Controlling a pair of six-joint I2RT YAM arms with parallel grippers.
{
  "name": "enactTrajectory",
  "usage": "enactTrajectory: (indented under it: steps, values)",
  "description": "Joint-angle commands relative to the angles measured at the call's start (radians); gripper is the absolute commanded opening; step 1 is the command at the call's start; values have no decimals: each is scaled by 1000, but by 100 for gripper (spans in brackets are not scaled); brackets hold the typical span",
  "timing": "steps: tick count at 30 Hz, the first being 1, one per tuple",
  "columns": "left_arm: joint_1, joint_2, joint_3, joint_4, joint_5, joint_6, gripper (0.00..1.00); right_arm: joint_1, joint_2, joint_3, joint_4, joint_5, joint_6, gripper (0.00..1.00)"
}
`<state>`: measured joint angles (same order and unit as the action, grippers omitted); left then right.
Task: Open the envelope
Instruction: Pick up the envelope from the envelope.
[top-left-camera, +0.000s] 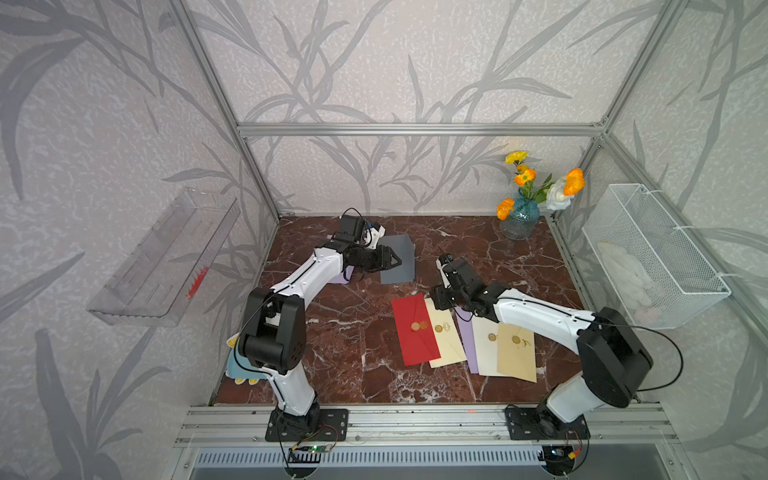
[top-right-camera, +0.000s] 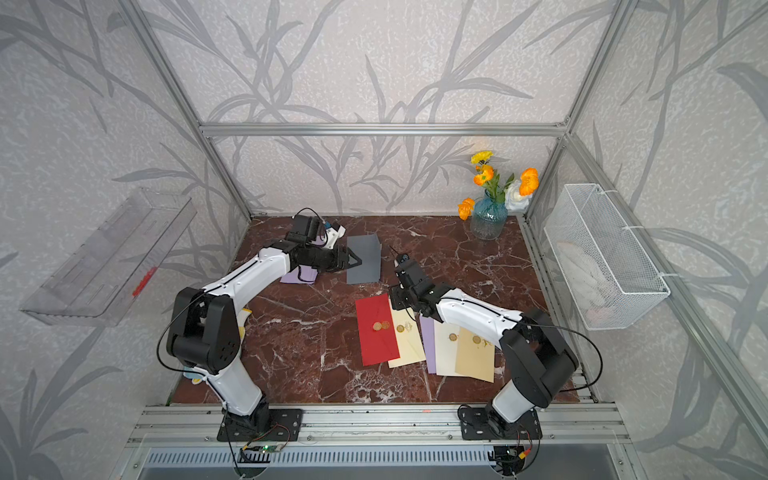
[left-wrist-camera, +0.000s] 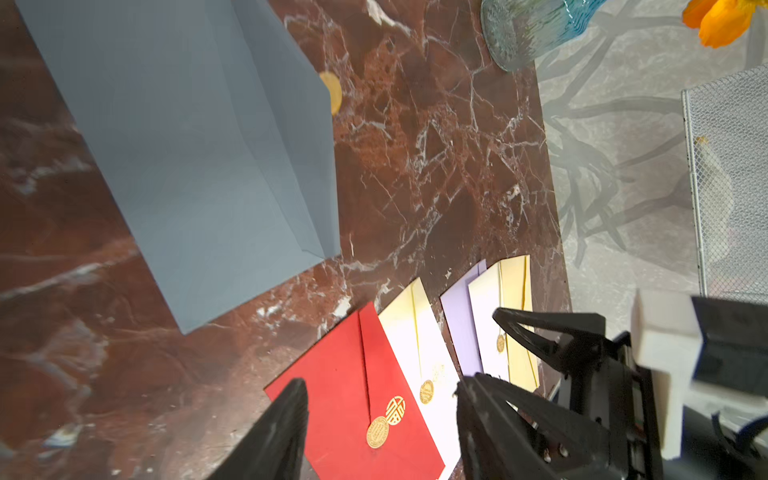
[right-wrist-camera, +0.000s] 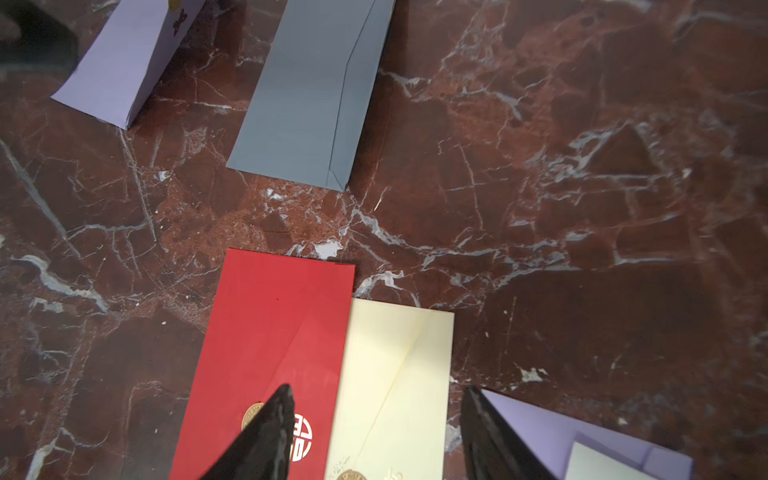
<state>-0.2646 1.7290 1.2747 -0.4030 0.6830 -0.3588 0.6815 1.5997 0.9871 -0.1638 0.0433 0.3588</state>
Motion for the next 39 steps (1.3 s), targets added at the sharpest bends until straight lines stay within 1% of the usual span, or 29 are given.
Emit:
enactTrajectory:
  steps: [1, 2, 4, 8, 9, 11, 15, 17, 21, 26, 31, 39]
  values:
    - [-19, -58, -114, 135, 9, -80, 58, -13, 46, 8, 27, -148, 14, 64]
    - [-23, -75, -160, 183, 9, -116, 59, -18, 57, 10, 30, -165, 15, 64]
    - [-35, -91, -242, 290, 50, -181, 60, -31, 79, 11, 45, -202, 26, 63]
    - [-74, -90, -319, 329, 70, -226, 60, -58, 101, 14, 71, -291, 41, 63]
    - [-84, -93, -337, 346, 74, -238, 60, -65, 133, 13, 77, -314, 45, 63]
    - [-98, -102, -378, 388, 85, -267, 60, -77, 149, 4, 103, -364, 57, 63]
    - [-105, -96, -433, 400, 89, -279, 60, -105, 189, -10, 153, -471, 92, 62]
    - [-105, -101, -460, 400, 80, -280, 60, -116, 203, -22, 172, -500, 108, 62]
    - [-105, -104, -499, 414, 90, -295, 60, -131, 228, -36, 201, -547, 125, 62]
    - [-105, -91, -528, 418, 89, -298, 60, -139, 243, -42, 198, -572, 126, 62]
    - [-105, -48, -547, 426, 92, -295, 60, -150, 265, -47, 217, -614, 138, 62]
    - [-105, 12, -565, 440, 90, -292, 59, -165, 316, -65, 298, -701, 197, 61]
